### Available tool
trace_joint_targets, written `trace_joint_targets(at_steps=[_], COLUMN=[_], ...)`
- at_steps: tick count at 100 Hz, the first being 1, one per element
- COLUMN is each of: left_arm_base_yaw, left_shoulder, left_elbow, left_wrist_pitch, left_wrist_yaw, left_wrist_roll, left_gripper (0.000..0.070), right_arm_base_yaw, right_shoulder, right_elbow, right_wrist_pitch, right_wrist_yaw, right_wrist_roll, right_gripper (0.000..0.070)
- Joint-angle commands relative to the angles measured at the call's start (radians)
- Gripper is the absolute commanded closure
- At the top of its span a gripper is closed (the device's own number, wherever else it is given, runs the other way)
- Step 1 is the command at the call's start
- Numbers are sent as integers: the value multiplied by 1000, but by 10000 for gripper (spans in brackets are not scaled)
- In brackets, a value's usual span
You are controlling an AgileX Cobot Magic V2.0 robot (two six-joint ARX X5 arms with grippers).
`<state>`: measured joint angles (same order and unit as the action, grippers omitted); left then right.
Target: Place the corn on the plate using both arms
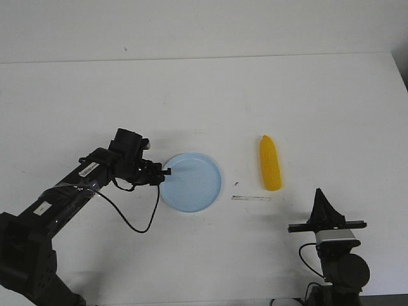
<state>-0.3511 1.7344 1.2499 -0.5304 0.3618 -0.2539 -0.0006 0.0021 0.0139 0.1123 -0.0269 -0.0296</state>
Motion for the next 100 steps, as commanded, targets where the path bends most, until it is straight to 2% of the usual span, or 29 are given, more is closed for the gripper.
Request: trace_joint_targets(at_steps=[1,20,39,42,50,65,82,88,100], left_arm_base_yaw=[-4,13,101,120,163,237,313,332,348], left_shoulder=[3,-90,-203,-220,-279,-418,-613,-687,-839], left_elbow=[11,11,-3,-14,-69,-245,-461,-530,-647], left_wrist_pitch=[1,15,82,109,210,465,714,771,825], left_wrist_yaw=[1,1,0,-1,-22,-92,-115,-148,-217], left_wrist_roll=[5,8,7,8,18,38,47,85,212], left_gripper=[569,571,586,602,700,700,699,699,699], right_arm_base_yaw=[0,0,0,0,0,0,0,0,0], right_shoulder=[-1,-1,-1,-1,-1,-1,-1,-1,-1], right_elbow=[-1,-1,-1,-1,-1,-1,-1,-1,-1], right_wrist_pitch=[7,7,7,7,7,7,7,7,7], right_wrist_yaw=[0,0,0,0,0,0,0,0,0], right_wrist_roll=[6,6,6,6,6,6,6,6,6], right_gripper=[694,694,694,694,694,694,694,694,694])
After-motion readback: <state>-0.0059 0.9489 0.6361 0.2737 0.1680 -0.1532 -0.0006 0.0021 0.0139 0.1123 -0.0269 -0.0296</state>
